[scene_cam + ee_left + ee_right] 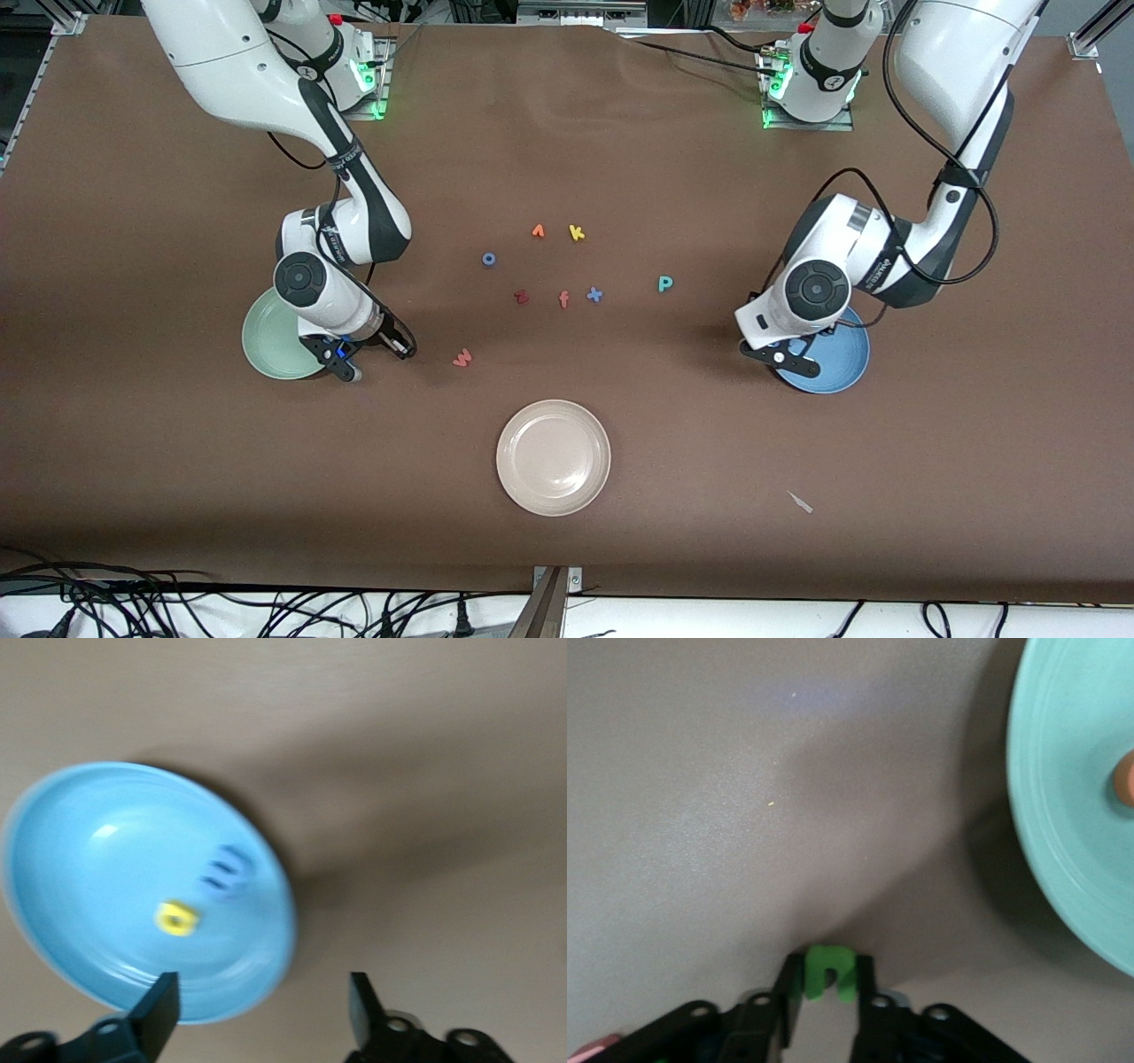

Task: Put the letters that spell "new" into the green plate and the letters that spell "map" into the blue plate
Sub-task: 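Drop the blue letter on the blue plate while the right gripper places the green letter, then drop the teal letter on the blue plate while the right gripper grasps the pink letter, then carry the pink letter to the green plate while the left gripper returns to rest, then release the pink letter on the green plate and withdraw the right gripper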

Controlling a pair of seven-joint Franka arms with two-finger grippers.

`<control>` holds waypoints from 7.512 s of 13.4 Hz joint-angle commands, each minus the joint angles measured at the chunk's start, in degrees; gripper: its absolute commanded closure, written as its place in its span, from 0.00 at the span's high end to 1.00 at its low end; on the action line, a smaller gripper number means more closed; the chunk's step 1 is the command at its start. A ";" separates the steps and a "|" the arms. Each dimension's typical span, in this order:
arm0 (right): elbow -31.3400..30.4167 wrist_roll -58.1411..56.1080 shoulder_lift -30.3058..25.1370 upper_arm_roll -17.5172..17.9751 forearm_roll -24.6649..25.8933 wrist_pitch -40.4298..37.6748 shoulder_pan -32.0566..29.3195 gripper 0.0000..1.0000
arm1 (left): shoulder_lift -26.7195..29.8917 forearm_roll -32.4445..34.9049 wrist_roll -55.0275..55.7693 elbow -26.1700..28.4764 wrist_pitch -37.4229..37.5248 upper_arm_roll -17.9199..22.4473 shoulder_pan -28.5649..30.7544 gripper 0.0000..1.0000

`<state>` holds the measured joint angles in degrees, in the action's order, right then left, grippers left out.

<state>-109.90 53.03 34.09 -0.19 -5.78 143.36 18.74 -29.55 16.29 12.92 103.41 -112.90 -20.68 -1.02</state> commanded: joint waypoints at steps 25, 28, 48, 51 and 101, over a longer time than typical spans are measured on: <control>-3.33 -43.98 -12.57 -14.67 -2.99 -17.20 -0.54 1.00 | -5.36 -3.63 20.67 -1.01 -1.48 -5.60 -7.34 0.11; 2.04 -38.83 -8.89 -13.53 -7.13 -18.38 0.16 1.00 | -3.32 -3.46 8.93 -7.24 11.60 -5.34 -3.48 0.14; 18.59 5.15 9.23 -6.40 -6.79 -7.57 14.21 1.00 | 4.41 -0.72 -15.38 -11.63 17.76 -7.89 12.54 1.00; 18.59 5.06 10.11 -6.40 -6.53 -7.48 14.31 0.94 | 4.24 -1.35 -15.56 -20.77 26.57 -8.94 11.65 1.00; 32.99 -43.97 -11.41 -27.76 -4.33 -65.91 13.61 1.00 | 31.31 -17.87 -13.10 -7.25 21.40 17.25 -0.47 1.00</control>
<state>-79.62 10.33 22.79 -28.00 -10.72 80.48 32.47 3.22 -0.67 -0.48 98.94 -92.78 -3.17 -1.47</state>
